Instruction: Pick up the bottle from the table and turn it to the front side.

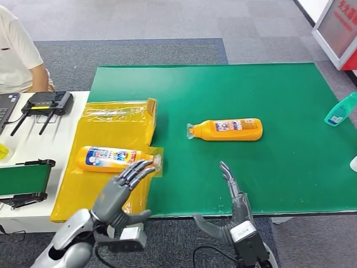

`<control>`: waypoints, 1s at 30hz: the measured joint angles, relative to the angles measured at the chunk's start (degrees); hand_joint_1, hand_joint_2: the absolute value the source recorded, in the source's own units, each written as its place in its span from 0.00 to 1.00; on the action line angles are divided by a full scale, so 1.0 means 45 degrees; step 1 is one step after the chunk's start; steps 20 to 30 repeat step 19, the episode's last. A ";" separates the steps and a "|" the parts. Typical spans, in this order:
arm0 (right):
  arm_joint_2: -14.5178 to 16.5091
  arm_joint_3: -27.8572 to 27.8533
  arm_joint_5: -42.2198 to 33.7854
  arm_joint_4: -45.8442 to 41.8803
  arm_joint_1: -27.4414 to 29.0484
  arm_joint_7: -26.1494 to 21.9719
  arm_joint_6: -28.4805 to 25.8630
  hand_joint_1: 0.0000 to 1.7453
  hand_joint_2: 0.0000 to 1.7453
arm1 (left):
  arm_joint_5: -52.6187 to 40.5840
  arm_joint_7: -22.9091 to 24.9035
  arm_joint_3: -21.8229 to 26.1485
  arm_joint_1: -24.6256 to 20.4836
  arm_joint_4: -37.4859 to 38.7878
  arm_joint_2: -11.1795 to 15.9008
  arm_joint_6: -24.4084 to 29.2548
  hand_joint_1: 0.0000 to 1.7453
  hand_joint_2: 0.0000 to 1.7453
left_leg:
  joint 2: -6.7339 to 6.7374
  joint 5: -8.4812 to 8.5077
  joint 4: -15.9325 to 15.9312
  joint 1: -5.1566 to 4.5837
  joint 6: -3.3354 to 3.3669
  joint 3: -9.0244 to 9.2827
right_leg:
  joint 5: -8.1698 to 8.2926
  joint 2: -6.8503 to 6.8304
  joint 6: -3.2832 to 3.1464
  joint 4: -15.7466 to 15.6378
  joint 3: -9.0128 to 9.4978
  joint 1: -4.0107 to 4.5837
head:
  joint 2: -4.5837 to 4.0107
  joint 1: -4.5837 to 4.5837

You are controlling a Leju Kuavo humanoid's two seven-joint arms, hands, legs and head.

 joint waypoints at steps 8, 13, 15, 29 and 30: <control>-0.0030 -0.0033 -0.0138 -0.0257 0.0627 0.1769 0.0685 0.00 1.00 | 0.7136 -0.2276 0.1316 0.3944 -0.2002 -0.0658 -0.0549 0.00 1.00 | 0.0000 -0.0053 -0.0001 0.0000 -0.0016 0.0007 | -0.0045 0.0002 -0.0017 -0.0002 0.0002 0.0002 | 0.0000 -0.0001; -0.0064 -0.0107 -0.0384 -0.0257 0.0907 0.2358 0.1019 0.00 1.00 | 0.8753 -0.2419 0.2716 0.5585 -0.2611 -0.1399 -0.1413 0.00 1.00 | -0.0002 -0.0054 -0.0001 0.0001 -0.0013 0.0007 | -0.0058 -0.0003 -0.0015 -0.0001 0.0008 0.0005 | 0.0000 -0.0002; -0.0068 -0.0142 -0.0375 -0.0257 0.0955 0.2471 0.1032 0.00 1.00 | 0.8914 -0.2335 0.3105 0.5869 -0.2751 -0.1698 -0.1652 0.00 1.00 | -0.0003 -0.0054 -0.0001 0.0001 -0.0012 0.0008 | -0.0057 -0.0002 -0.0014 -0.0001 0.0015 0.0006 | 0.0000 -0.0001; -0.0065 -0.0267 -0.0730 -0.0257 0.1051 0.2556 0.1067 0.00 1.00 | 1.0110 -0.2361 0.4071 0.6450 -0.2935 -0.2482 -0.3166 0.00 1.00 | -0.0004 -0.0056 -0.0001 0.0000 -0.0010 0.0010 | -0.0056 -0.0001 -0.0013 -0.0001 0.0022 0.0004 | 0.0000 0.0000; -0.0065 -0.0267 -0.0730 -0.0257 0.1051 0.2556 0.1067 0.00 1.00 | 1.0110 -0.2361 0.4071 0.6450 -0.2935 -0.2482 -0.3166 0.00 1.00 | -0.0004 -0.0056 -0.0001 0.0000 -0.0010 0.0010 | -0.0056 -0.0001 -0.0013 -0.0001 0.0022 0.0004 | 0.0000 0.0000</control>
